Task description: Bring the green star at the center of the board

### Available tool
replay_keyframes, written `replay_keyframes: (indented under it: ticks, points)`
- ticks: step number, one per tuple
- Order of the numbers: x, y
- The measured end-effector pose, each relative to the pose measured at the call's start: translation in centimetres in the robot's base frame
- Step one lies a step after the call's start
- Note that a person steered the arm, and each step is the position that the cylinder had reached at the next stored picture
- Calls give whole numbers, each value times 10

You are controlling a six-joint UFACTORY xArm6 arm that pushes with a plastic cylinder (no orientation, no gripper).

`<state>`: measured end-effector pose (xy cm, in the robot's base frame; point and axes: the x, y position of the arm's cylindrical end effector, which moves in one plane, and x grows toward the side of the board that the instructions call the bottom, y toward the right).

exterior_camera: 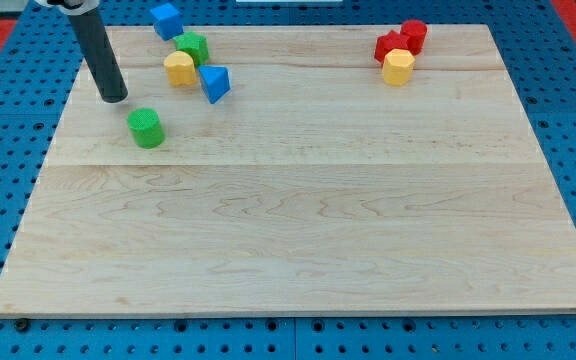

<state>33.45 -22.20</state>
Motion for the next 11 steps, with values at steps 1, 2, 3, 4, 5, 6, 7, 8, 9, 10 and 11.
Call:
replay_keyframes:
  ticks: [1, 2, 3, 4, 5, 6, 7, 8, 9, 10, 11]
  points:
    - [-3, 0]
    - [-23, 8]
    - [-25, 9]
    - [-43, 9]
    - [-85, 33]
    - [-89, 36]
    - [-89, 63]
    - [-79, 135]
    - [-73, 178]
    - [-73, 172]
    - [-73, 163]
